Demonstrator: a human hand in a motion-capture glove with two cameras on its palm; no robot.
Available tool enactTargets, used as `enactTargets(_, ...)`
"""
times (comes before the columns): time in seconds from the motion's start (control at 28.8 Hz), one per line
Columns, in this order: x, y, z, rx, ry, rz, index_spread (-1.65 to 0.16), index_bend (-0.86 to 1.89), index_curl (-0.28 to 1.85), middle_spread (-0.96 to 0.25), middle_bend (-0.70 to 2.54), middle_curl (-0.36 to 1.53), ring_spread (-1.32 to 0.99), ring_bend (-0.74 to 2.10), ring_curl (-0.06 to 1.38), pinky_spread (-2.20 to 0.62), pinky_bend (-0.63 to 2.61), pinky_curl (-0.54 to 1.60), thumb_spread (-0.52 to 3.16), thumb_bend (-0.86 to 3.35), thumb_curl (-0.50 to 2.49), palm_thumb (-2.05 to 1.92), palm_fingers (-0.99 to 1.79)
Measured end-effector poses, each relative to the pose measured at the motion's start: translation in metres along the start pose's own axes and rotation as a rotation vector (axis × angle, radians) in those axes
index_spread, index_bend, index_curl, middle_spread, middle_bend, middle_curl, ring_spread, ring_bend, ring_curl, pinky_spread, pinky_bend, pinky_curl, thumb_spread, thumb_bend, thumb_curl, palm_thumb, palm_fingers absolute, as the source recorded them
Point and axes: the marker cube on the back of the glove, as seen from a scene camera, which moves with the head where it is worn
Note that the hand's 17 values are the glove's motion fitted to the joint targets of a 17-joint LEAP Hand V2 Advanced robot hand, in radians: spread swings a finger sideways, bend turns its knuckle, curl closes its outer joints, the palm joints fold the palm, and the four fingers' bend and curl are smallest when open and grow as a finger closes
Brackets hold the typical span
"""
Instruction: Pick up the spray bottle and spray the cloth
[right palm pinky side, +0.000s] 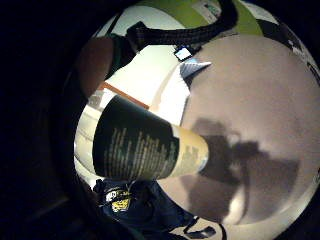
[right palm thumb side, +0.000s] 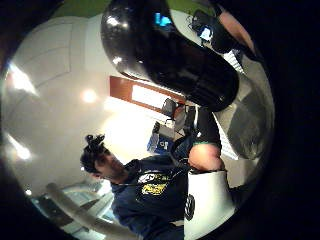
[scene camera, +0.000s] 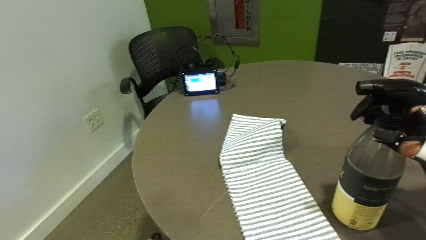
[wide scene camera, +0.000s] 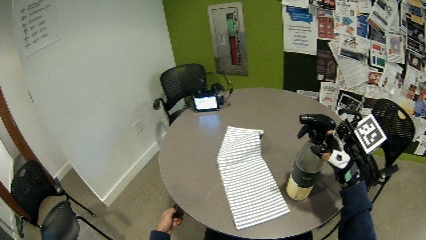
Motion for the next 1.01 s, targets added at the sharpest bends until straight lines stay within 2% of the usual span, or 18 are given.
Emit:
enactTargets(0.07, 0.014, 0.000, -0.002, 0.000, 0.102, 0.006, -0.33, 0.16, 0.32, -0.12, 0.22, 0.38, -0.18, 0.32, 0.34, 0.13, 0.16, 0.31, 1.07, 0.10, 0.47, 0.84, 0.84)
enactTargets(0.21, 0.019, -0.001, -0.006, 0.023, 0.155, 0.049, -0.32, 0.13, 0.32, -0.16, 0.25, 0.40, -0.22, 0.37, 0.35, 0.07, 0.19, 0.31, 0.97, 0.10, 0.51, 0.92, 0.99)
enactTargets(0.59, 0.008, -0.005, -0.007, 0.192, 0.136, 0.088, -0.31, 0.18, 0.37, -0.18, 0.37, 0.46, -0.22, 0.38, 0.38, -0.07, 0.22, 0.34, 0.73, 0.02, 0.57, 0.98, 1.28)
enactTargets(0.69, -0.020, -0.011, -0.012, 0.253, -0.093, 0.126, -0.30, 0.17, 0.38, -0.18, 0.41, 0.48, -0.23, 0.46, 0.41, -0.13, 0.26, 0.36, 0.72, -0.03, 0.57, 0.94, 1.39)
enactTargets(0.87, -0.089, -0.026, -0.029, 0.358, -0.673, 0.215, -0.29, 0.21, 0.41, -0.17, 0.44, 0.48, -0.22, 0.49, 0.42, -0.18, 0.30, 0.37, 0.70, -0.03, 0.58, 0.93, 1.38)
enactTargets(1.01, -0.118, -0.038, -0.045, 0.422, -0.833, 0.245, -0.29, 0.20, 0.43, -0.16, 0.46, 0.49, -0.22, 0.51, 0.42, -0.20, 0.32, 0.38, 0.69, -0.03, 0.60, 0.93, 1.39)
